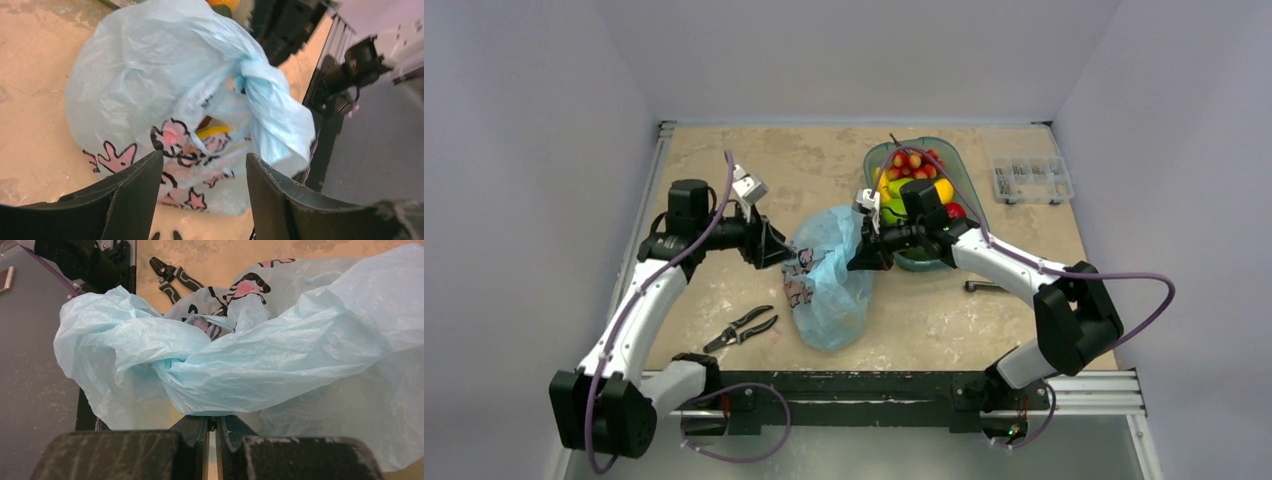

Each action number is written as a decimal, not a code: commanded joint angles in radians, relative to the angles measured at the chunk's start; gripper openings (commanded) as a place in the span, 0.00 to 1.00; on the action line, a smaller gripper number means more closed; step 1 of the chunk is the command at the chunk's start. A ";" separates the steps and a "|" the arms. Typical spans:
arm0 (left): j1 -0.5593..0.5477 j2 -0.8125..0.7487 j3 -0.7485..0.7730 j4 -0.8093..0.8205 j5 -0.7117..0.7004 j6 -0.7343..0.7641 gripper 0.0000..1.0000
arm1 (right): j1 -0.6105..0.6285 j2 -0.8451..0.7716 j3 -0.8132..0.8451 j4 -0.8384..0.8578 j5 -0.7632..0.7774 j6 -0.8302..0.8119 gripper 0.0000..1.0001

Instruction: Place the fake fruits into the plastic bag and tie a complex knot

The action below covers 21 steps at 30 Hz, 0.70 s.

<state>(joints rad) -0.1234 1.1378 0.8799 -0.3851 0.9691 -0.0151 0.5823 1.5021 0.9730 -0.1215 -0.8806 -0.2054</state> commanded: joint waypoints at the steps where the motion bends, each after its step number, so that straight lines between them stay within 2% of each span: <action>1: -0.003 -0.161 0.003 -0.332 -0.031 0.375 0.64 | 0.004 -0.042 -0.005 0.092 -0.009 0.095 0.00; 3: -0.036 -0.213 -0.025 -0.306 -0.085 0.359 0.65 | 0.007 -0.044 -0.008 0.099 -0.005 0.112 0.00; 8: -0.235 -0.250 -0.047 -0.249 -0.235 0.324 0.61 | 0.016 -0.044 -0.010 0.108 0.006 0.136 0.00; 21: -0.371 -0.182 -0.032 -0.109 -0.342 0.240 0.59 | 0.027 -0.051 -0.012 0.117 0.001 0.145 0.00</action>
<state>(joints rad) -0.4603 0.9405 0.8284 -0.5774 0.6605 0.2653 0.6025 1.4895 0.9585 -0.0399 -0.8768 -0.0700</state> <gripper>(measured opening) 0.591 0.019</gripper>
